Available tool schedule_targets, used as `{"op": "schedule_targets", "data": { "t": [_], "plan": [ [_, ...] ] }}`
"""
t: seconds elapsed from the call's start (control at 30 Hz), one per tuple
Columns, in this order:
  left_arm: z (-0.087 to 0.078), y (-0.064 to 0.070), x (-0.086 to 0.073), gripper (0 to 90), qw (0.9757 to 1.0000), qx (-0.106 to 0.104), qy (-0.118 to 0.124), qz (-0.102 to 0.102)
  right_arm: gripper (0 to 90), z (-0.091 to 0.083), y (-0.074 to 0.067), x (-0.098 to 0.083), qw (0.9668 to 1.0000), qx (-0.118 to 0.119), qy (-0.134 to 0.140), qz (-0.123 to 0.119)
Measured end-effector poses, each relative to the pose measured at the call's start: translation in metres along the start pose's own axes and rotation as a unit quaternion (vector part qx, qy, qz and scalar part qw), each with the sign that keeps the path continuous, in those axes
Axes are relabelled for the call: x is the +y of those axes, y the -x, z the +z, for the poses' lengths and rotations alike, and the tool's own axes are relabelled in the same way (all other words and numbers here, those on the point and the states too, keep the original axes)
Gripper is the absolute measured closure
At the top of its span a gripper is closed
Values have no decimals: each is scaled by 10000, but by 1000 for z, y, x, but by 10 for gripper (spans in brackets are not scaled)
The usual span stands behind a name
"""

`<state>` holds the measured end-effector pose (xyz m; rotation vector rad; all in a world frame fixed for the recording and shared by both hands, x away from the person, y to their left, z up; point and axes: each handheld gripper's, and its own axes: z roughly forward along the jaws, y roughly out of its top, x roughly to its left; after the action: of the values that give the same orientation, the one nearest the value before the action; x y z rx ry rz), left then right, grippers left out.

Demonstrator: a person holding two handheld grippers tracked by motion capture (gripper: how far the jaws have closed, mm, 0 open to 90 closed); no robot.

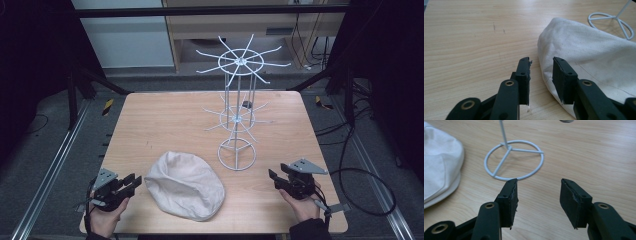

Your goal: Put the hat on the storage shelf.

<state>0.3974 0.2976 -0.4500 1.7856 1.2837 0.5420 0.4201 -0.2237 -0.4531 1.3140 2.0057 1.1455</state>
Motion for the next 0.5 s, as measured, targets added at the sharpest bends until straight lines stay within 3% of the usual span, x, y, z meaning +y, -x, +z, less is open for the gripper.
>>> {"op": "schedule_targets", "data": {
  "t": [0.13, 0.5],
  "plan": [
    [2, 2, -1, 675, 9999, -36, -88, 33, 489, 0, -8, 2, 9999, 111, 14, -80],
    [6, 9, -2, 671, 9995, -83, -254, 180, 540, 3, -45, 10, 9964, 787, -72, -295]
  ]
}}
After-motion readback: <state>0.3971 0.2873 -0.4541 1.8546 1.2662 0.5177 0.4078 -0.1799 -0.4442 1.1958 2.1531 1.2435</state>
